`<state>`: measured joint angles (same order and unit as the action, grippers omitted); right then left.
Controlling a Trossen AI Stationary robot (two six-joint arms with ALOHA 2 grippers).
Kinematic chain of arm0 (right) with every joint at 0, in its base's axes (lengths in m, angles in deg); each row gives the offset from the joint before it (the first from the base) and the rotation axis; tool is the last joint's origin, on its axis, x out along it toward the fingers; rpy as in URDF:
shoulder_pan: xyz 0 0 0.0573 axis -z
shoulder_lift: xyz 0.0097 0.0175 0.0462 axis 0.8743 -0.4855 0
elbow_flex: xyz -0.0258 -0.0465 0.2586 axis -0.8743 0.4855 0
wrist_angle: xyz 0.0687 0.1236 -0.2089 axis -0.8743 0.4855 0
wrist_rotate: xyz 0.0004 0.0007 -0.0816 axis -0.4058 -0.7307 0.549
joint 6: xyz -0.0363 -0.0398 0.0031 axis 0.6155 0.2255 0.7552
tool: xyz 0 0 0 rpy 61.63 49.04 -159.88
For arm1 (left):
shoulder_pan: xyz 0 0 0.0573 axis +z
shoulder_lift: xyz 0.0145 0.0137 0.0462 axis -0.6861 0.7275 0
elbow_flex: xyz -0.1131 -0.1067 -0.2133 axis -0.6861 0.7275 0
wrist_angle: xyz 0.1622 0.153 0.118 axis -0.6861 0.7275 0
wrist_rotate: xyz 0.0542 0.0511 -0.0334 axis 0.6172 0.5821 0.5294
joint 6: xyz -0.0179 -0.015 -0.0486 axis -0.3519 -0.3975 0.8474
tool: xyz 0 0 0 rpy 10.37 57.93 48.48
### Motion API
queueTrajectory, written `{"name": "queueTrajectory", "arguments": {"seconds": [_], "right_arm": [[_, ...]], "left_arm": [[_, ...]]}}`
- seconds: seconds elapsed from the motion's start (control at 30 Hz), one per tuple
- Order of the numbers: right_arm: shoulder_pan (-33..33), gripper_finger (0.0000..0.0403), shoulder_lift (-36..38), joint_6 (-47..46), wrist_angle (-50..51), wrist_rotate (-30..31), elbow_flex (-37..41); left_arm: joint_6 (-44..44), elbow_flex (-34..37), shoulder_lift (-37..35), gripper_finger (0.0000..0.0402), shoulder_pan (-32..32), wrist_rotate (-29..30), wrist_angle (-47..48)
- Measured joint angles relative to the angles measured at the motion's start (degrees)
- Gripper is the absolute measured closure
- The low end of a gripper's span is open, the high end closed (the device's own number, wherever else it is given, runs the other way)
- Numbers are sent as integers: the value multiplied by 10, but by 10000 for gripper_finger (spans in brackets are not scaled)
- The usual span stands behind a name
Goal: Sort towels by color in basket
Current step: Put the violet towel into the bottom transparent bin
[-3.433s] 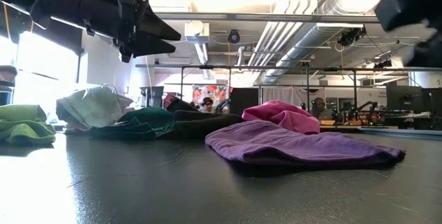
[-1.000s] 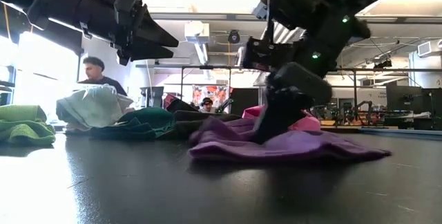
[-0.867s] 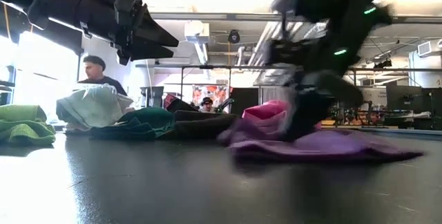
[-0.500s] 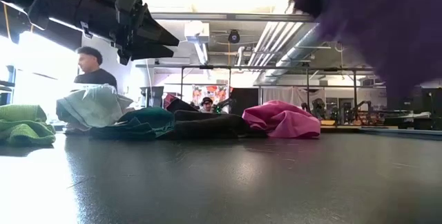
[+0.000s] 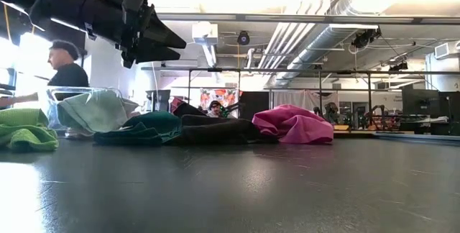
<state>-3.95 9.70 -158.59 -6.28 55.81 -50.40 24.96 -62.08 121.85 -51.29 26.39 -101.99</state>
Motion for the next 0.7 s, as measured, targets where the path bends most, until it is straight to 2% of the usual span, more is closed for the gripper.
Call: {"name": "queueTrajectory", "arguments": {"seconds": [0.17, 0.33, 0.57, 0.7], "right_arm": [[0, 384, -91, -114, 30, -72, 0], [0, 383, -178, -117, -40, -161, 0], [7, 380, -269, -150, -44, -181, 0], [17, 360, -276, -164, -26, -190, -1]], "left_arm": [[1, 0, 0, 207, 0, 0, 0], [0, 0, 0, 207, 0, 0, -1], [-10, 0, 0, 207, 1, 0, -1], [-11, 0, 0, 207, 1, 0, -1]]}}
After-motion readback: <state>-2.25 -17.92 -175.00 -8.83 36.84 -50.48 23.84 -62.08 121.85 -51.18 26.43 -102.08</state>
